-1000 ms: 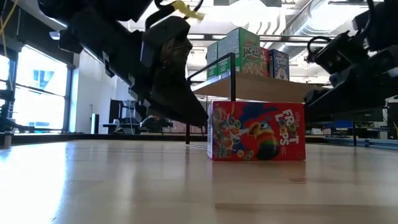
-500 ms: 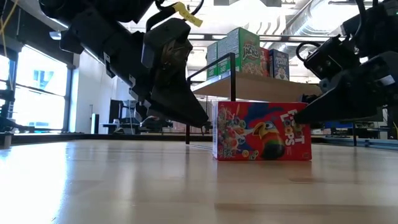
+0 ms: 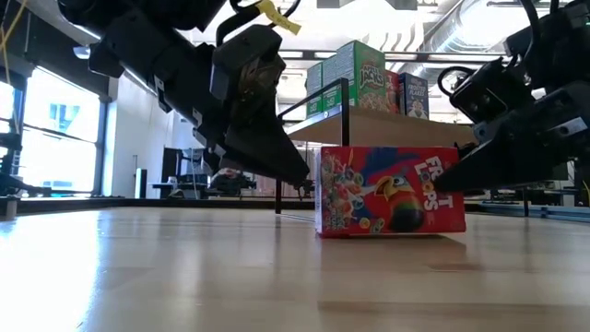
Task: Stack cereal on shelf
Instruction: Put the red cereal box on the shelf and aligned with the other red cereal boxes
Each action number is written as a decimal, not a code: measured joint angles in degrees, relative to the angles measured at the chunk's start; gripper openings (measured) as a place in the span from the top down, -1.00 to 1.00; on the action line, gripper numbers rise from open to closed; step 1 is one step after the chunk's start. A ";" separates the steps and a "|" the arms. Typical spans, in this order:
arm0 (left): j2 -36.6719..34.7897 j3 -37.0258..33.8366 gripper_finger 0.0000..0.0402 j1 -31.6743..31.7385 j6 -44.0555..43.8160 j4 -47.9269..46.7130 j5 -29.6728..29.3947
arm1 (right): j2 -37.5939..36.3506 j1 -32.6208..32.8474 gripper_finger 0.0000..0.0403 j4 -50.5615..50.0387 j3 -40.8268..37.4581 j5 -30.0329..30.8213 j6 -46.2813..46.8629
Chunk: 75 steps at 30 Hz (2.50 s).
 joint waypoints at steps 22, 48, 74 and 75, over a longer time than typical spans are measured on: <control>-13.62 -9.57 0.72 -0.48 7.72 7.65 -3.23 | -34.78 0.04 0.27 -59.13 13.41 -6.97 8.44; -14.21 -16.83 0.79 -0.40 5.12 23.22 0.24 | -20.99 -7.00 0.22 -131.92 45.08 -6.72 -0.57; -14.21 -16.83 0.50 -0.39 3.63 21.30 0.26 | -22.00 -6.86 -0.22 -134.93 54.63 -3.52 20.38; -14.21 -16.83 0.48 -0.39 3.65 21.18 0.27 | -22.00 -6.86 -0.22 -134.82 53.84 -2.86 21.60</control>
